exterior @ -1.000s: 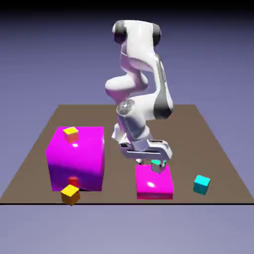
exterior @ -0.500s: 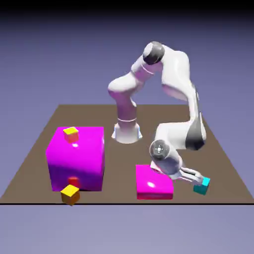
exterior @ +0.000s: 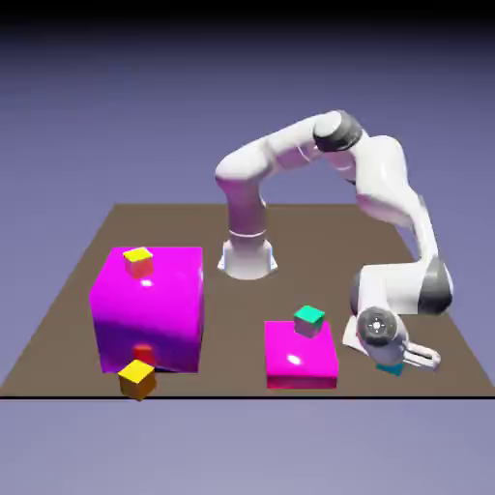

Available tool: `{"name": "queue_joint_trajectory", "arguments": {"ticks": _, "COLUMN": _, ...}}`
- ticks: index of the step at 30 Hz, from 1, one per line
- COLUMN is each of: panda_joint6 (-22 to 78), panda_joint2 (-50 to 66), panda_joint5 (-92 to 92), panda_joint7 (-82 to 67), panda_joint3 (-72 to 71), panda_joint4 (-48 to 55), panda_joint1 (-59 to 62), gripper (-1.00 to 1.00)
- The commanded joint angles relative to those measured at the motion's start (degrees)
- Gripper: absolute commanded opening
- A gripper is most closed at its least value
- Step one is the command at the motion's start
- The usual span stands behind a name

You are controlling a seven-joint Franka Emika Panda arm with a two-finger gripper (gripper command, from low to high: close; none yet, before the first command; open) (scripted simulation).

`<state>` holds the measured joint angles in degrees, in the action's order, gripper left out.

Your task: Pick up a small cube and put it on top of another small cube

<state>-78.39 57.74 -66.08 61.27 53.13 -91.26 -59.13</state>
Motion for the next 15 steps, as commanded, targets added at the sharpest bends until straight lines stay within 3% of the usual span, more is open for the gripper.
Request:
{"name": "queue_joint_trajectory", "arguments": {"ticks": 1, "panda_joint6": 0.38, "panda_joint2": -1.3, "panda_joint5": 2.58, "panda_joint7": -1.39, "panda_joint3": -0.74, "panda_joint4": -0.02, "panda_joint1": 1.98, "gripper": -1.0}}
{"name": "queue_joint_trajectory", "arguments": {"ticks": 15, "panda_joint6": 5.4, "panda_joint2": -19.47, "panda_joint5": 37.47, "panda_joint7": -20.61, "panda_joint3": -11.11, "panda_joint4": -0.4, "panda_joint1": 29.59, "gripper": -1.0}}
